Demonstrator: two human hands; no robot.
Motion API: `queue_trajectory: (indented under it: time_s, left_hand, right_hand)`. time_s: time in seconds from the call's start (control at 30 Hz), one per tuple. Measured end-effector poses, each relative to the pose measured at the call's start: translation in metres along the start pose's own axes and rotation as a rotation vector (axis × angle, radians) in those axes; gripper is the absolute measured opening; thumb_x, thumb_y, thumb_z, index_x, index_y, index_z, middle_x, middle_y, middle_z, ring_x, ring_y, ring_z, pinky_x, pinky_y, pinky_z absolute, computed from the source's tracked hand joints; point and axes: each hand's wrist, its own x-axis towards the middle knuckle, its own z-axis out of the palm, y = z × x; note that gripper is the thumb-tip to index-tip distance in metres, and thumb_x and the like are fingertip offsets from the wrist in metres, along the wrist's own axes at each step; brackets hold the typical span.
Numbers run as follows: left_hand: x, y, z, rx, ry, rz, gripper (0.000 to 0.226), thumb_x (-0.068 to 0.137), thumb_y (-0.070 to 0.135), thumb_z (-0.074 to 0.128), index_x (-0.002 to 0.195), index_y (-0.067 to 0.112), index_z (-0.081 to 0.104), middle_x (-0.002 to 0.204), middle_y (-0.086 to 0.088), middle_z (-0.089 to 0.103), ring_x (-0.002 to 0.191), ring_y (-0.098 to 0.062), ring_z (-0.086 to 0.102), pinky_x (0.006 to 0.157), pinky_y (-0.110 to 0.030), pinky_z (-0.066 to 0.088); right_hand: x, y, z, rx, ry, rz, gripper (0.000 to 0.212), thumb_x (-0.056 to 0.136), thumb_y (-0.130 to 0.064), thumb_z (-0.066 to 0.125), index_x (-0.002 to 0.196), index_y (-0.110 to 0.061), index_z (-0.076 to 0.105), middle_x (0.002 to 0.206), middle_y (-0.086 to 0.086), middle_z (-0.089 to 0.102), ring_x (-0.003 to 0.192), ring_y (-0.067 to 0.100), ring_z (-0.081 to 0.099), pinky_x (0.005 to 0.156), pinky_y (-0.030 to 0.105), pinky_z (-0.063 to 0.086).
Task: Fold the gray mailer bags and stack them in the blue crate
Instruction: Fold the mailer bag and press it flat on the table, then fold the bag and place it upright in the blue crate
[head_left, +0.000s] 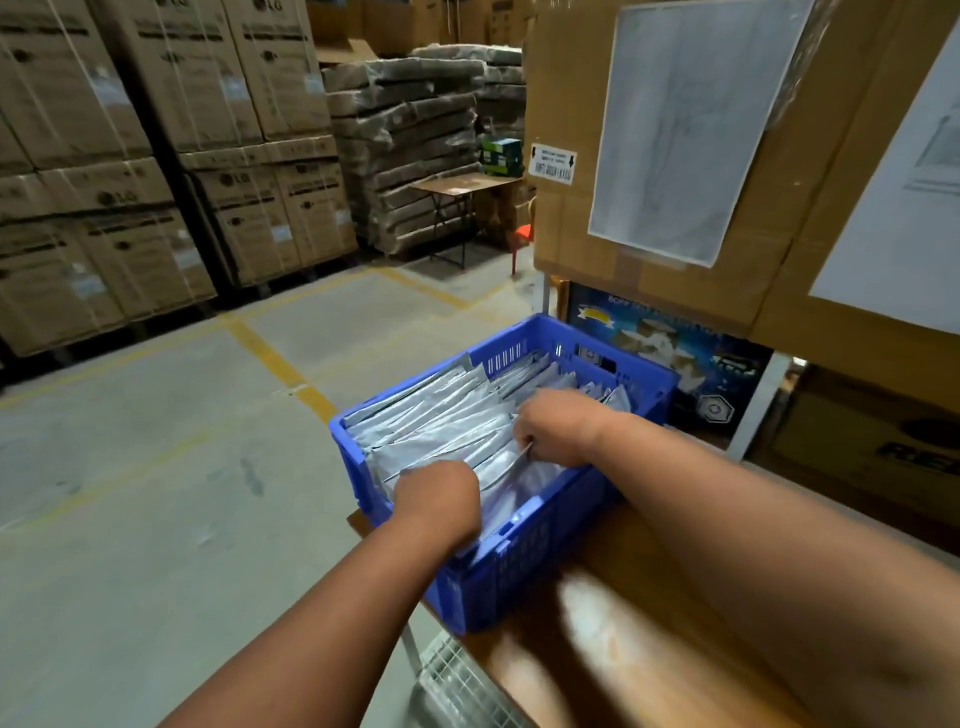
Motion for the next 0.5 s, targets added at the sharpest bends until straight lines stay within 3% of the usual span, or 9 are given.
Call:
queue_trajectory:
  time_s: [0.1,0.23,0.3,0.4,0.5]
  left_hand:
    - [0.003,0.002,-0.001,-0.022,-0.009,0.002,0.019,0.073,0.015,0.075,0.083,0.019,0.059,0.093,-0.005,0.063,0.096,-0.032,0.07,0.076,-0.038,0.05]
    - [0.007,0.01,-0.013,-0.069,0.063,0.04,0.034,0.073,0.045,0.078,0.098,0.026,0.064,0.099,0.001,0.067,0.097,-0.029,0.068,0.079,-0.04,0.054]
    - [0.007,0.019,-0.028,-0.063,0.132,0.088,0.045,0.077,0.058,0.075,0.111,0.03,0.064,0.11,0.0,0.069,0.105,-0.029,0.067,0.086,-0.043,0.055]
    - [0.008,0.048,-0.049,-0.112,0.265,0.197,0.049,0.084,0.062,0.069,0.122,0.032,0.063,0.122,-0.001,0.066,0.116,-0.03,0.064,0.093,-0.046,0.054]
    - [0.005,0.095,-0.059,-0.196,0.368,0.352,0.047,0.088,0.059,0.065,0.126,0.03,0.061,0.126,-0.001,0.065,0.12,-0.029,0.062,0.097,-0.047,0.054]
  right_hand:
    - [-0.002,-0.002,0.005,0.011,0.008,0.01,0.008,0.091,-0.036,0.068,0.087,-0.035,0.061,0.105,-0.003,0.067,0.098,0.026,0.062,0.078,0.042,0.055]
    - [-0.026,0.001,0.0,0.143,0.053,0.031,0.003,0.094,-0.039,0.066,0.093,-0.037,0.065,0.108,-0.005,0.061,0.107,0.026,0.06,0.086,0.048,0.055]
    - [-0.047,0.008,-0.003,0.209,0.106,0.061,0.018,0.097,-0.04,0.066,0.113,-0.033,0.071,0.119,-0.003,0.062,0.116,0.025,0.057,0.095,0.05,0.052]
    - [-0.092,0.022,-0.004,0.32,0.212,0.15,0.046,0.097,-0.044,0.071,0.141,-0.031,0.063,0.137,-0.004,0.06,0.128,0.022,0.051,0.105,0.045,0.048]
    - [-0.146,0.034,0.006,0.397,0.275,0.229,0.06,0.093,-0.046,0.072,0.15,-0.034,0.054,0.139,-0.004,0.059,0.129,0.02,0.052,0.107,0.043,0.049]
